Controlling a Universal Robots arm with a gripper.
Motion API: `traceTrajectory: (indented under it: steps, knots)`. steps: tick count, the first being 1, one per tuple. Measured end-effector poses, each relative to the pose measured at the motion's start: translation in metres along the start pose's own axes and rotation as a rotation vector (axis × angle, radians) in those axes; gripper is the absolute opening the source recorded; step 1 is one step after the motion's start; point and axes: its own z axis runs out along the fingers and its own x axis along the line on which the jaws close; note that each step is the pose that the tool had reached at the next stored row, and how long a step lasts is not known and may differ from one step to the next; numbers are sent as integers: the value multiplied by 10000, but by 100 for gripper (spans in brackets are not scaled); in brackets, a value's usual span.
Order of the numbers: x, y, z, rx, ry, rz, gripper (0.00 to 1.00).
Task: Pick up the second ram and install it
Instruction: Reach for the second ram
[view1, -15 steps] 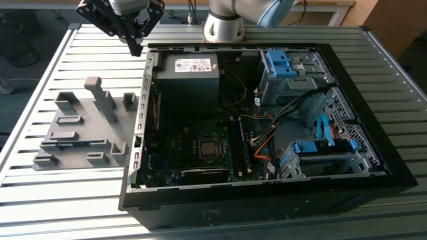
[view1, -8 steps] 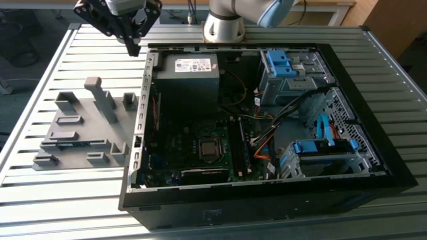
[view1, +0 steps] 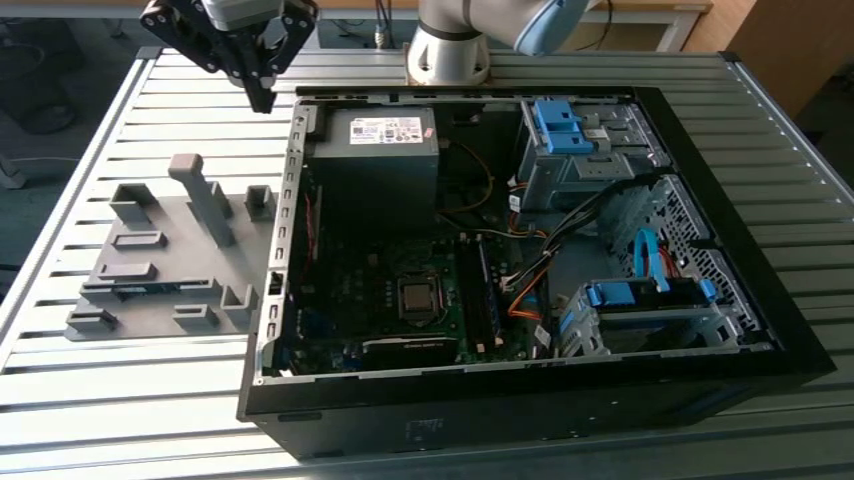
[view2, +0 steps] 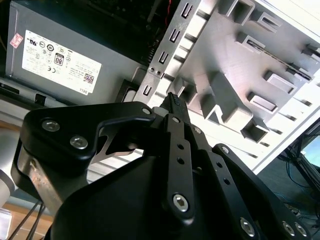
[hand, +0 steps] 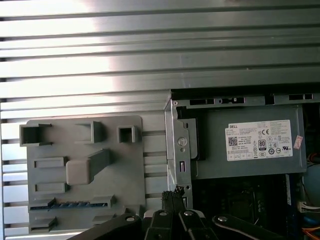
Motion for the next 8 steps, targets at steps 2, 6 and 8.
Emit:
traceTrajectory:
  steps: [2,6,8]
  knots:
    - [13,-1,0,0,0,0,11]
    - [38,-3,-1,-1,0,0,11]
    - [51,-4,-1,0,0,0,11]
